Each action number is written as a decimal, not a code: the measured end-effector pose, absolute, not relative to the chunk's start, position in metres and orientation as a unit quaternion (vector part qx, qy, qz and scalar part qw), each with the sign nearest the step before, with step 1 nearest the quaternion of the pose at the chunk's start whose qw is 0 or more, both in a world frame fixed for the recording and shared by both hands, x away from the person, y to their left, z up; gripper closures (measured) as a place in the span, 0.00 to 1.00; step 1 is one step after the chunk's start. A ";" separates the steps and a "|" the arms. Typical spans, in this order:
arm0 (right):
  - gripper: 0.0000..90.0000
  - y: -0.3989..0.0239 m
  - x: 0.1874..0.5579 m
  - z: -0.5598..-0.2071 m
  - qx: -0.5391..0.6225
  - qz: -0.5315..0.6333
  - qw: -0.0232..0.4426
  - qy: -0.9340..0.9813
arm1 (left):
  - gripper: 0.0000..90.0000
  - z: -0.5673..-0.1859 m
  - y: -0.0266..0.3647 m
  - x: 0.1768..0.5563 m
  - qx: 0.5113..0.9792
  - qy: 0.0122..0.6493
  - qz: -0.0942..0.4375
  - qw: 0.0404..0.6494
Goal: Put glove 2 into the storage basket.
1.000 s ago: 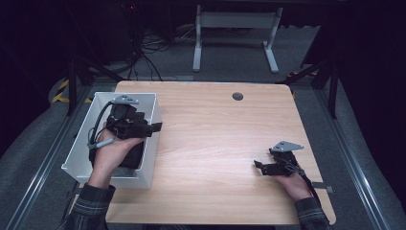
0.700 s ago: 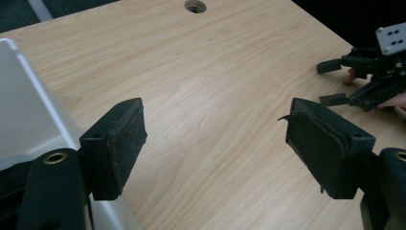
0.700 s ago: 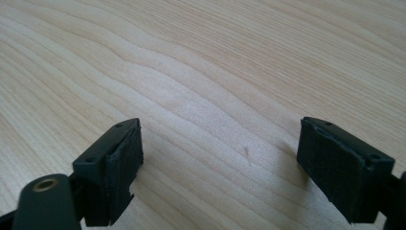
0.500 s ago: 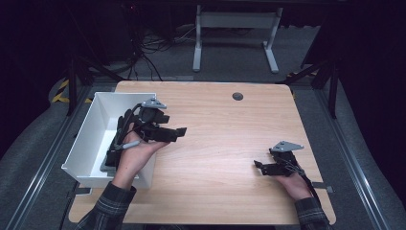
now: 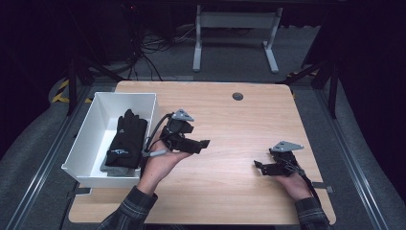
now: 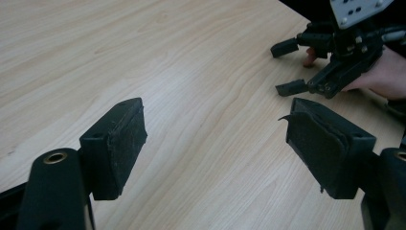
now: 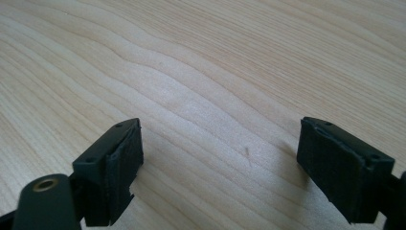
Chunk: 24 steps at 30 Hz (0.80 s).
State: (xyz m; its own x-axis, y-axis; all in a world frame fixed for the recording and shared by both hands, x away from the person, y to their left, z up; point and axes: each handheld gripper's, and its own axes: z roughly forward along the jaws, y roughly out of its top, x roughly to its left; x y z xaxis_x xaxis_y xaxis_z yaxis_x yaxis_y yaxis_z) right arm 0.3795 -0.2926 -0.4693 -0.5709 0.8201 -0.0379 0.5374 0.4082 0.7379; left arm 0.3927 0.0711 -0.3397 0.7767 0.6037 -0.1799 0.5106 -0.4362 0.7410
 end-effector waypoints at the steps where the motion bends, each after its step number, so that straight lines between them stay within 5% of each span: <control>1: 0.18 -0.293 0.379 -0.469 0.417 0.350 0.202 0.814 | 0.24 -0.342 0.069 0.392 0.846 0.327 0.057 0.417; 24: 0.18 -0.292 0.379 -0.469 0.416 0.350 0.201 0.815 | 0.23 -0.409 0.037 0.383 0.864 0.282 0.051 0.414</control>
